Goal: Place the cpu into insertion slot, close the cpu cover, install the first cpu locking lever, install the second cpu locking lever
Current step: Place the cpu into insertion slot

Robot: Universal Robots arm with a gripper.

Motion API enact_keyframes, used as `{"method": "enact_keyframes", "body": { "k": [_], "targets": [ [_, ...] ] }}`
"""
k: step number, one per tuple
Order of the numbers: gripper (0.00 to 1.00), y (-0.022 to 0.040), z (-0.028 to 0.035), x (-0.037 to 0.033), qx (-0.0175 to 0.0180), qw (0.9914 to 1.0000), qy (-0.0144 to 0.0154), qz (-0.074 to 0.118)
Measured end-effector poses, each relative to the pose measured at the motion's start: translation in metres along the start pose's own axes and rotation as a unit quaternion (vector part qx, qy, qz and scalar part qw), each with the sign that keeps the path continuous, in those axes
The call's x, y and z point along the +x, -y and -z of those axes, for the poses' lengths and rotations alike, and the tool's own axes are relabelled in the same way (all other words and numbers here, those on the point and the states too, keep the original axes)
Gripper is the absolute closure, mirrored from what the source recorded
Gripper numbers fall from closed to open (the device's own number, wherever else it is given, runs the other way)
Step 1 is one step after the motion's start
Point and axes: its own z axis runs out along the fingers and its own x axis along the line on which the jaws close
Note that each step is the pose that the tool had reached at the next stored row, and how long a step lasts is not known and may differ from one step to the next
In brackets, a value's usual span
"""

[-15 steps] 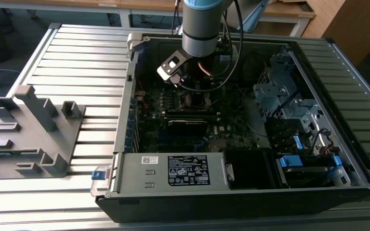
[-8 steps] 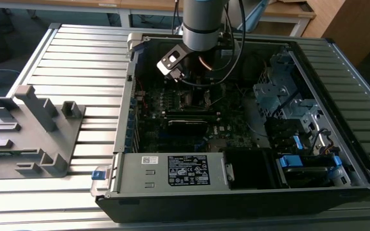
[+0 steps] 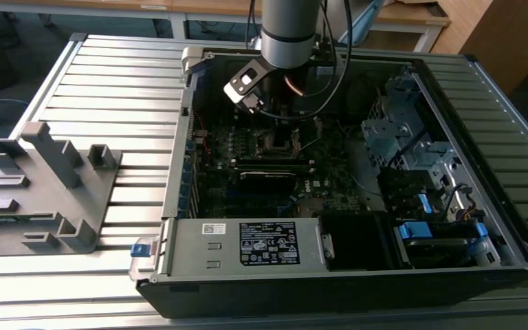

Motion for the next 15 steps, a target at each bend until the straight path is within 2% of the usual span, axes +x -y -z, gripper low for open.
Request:
{"method": "enact_keyframes", "body": {
  "k": [12,13,14,15],
  "targets": [
    [0.39,-0.0001,0.0029,0.0001,0.0000,1.00000,0.0000,0.000],
    [0.40,-0.0001,0.0030,0.0000,0.0000,1.00000,0.0000,0.000],
    [0.47,-0.0001,0.0031,0.0000,0.0000,1.00000,0.0000,0.000],
    [0.47,-0.0001,0.0032,0.0000,0.0000,1.00000,0.0000,0.000]
  ]
}}
